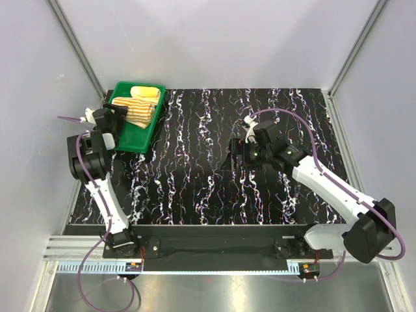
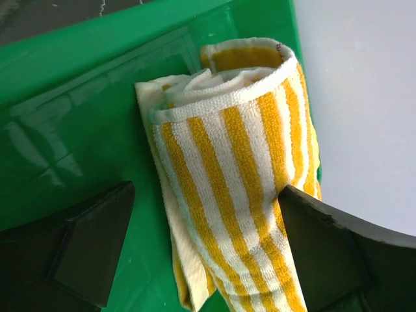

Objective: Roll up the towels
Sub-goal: Place the rolled towel into the container

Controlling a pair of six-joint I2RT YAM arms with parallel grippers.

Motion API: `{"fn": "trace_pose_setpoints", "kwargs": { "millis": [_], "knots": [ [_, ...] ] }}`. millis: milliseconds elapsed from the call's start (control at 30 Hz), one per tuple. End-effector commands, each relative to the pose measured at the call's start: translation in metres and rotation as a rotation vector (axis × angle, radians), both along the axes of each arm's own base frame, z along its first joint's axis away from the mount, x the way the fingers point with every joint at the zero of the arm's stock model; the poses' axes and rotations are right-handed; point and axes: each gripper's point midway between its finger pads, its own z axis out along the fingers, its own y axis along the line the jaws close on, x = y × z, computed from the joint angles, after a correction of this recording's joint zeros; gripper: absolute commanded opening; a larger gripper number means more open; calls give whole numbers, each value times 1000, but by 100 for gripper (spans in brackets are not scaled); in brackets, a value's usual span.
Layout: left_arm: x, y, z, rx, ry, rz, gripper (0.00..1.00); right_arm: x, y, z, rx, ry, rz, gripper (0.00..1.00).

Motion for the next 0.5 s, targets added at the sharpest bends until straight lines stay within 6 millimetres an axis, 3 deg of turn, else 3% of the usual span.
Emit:
{"fn": "trace_pose_setpoints", "kwargs": {
  "millis": [0,300,367,400,433,467],
  "knots": [
    [-7,3,29,36,-7,-37,99,-2,-7,12,10,-27,-29,93],
    [-20,-1,68,88,-38,-67,99,-11,-14,22,29,-37,-38,93],
    [-27,-1,80,110,-24,-67,99,-13,-16,22,22,-35,-41,92],
    [-36,1,72,125,41,-66,99,-13,-17,22,18,-40,-41,93],
    [-42,1,84,149,52,-65,99,-13,-19,23,15,-43,-44,92],
    [-53,5,76,184,116,-60,99,-14,-19,24,18,-47,-46,93]
  ]
}}
